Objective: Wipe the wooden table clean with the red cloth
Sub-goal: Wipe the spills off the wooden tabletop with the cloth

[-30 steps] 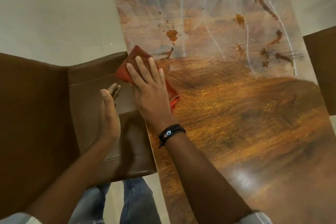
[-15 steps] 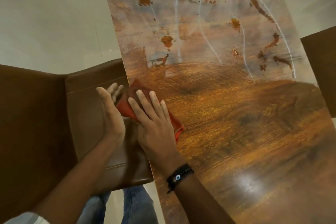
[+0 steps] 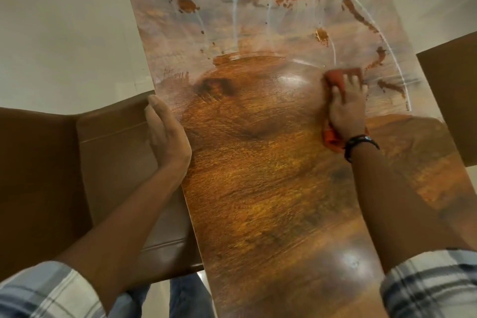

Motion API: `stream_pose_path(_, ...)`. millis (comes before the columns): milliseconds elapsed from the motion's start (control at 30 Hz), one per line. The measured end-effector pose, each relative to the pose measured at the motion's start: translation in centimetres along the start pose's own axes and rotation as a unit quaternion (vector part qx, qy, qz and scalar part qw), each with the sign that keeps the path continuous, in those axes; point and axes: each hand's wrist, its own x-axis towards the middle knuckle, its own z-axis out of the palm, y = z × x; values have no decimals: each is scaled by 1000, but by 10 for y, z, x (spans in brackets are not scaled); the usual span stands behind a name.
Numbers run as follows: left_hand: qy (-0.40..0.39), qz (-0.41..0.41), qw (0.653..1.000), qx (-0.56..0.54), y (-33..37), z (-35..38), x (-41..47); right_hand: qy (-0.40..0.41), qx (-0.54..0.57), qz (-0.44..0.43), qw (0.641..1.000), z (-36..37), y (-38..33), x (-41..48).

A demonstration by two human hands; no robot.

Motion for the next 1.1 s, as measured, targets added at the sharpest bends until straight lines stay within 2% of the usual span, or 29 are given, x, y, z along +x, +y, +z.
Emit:
stream_pose_path(100, -7, 25, 1000, 1, 8, 1, -7, 32, -9, 77, 996, -13, 24, -6)
stream_pose_path(167, -6, 27, 1000, -1, 9, 0, -9, 37, -14, 78, 996, -4, 1, -8)
stream_pose_path(267, 5, 21, 1000, -15, 2, -1, -4, 14, -7, -17, 1000, 25, -66, -12)
stream_pose_path(367, 11, 10, 1000, -21, 0, -5, -3, -29, 9, -153, 988, 63, -146, -34)
stream_pose_path(500, 15, 13, 998, -64, 2, -7, -3, -103, -12, -363, 926, 101, -212, -95)
stream_pose_path(567, 24, 9, 997, -70, -2, -9, -2, -122, -19, -403, 907, 102, -204, -106)
stream_pose_path(667, 1, 26, 998, -60, 0, -8, -2, -123, 19, -348, 929, 82, -171, -83)
stream_pose_path(800, -2, 46, 997, -58, 1, -8, -3, -62, 26, -175, 982, 40, -97, -25)
stream_pose_path(933, 9, 43, 998, -52, 0, -6, -4, -12, 39, -5, 999, 13, -46, 2)
stream_pose_path(1000, 7, 48, 997, -53, -1, -6, -3, -3, 41, 7, 999, 19, -57, -3)
stream_pose_path(1100, 10, 45, 998, -49, -2, -6, -4, -20, 48, -96, 994, 45, -108, -33)
